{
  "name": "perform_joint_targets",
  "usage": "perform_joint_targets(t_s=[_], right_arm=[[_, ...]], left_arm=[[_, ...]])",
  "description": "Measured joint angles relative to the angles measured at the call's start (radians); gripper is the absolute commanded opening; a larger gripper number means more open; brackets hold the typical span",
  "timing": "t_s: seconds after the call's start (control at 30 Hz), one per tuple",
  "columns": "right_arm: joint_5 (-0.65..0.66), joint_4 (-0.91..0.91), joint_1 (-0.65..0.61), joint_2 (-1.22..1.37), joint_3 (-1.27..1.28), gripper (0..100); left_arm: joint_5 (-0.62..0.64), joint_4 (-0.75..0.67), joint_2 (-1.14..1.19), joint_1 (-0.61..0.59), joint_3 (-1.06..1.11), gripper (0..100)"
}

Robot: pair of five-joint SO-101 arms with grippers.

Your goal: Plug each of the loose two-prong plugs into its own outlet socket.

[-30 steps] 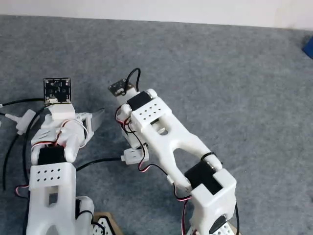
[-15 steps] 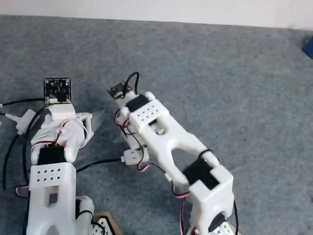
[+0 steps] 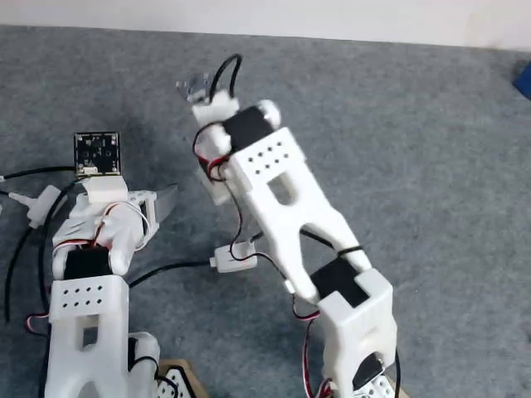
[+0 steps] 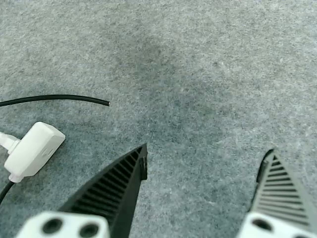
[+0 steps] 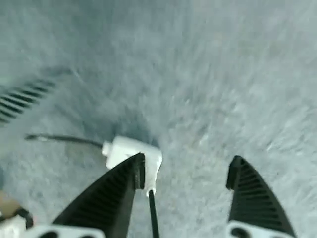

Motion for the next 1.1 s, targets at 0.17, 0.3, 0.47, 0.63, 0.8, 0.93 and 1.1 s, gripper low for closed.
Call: perform_joint_targets(t_s=[0.17,0.3,0.47,0.63,0.8,0.93,1.1], right_arm=[[0.000,0.002,0.038,-0.075,-0.183,27.9],[0.000,0.003,0.078,-0.164,-0.244,27.9],[0.002,0.003,0.146,-0.299,-0.204,27.9],[0.006,0.003,0.252,-0.503,-0.003,27.9],[0.025,0.000,0.379,-0.736,0.284,27.9],[0.046,-0.068,0.468,-0.948,0.494,27.9],[0.081,-0.167,0.496,-1.221,0.821,27.9]], left_arm=[[0.000,0.000,0.000,0.002,0.000,35],[-0.041,0.057,0.000,0.072,-0.017,35],[-0.054,0.256,0.000,0.101,-0.203,35],[-0.086,0.500,0.000,0.104,-0.471,35],[-0.192,0.654,0.000,0.104,-0.634,35],[-0.206,0.718,-0.052,0.104,-0.678,35],[-0.206,0.752,-0.210,0.104,-0.671,35]])
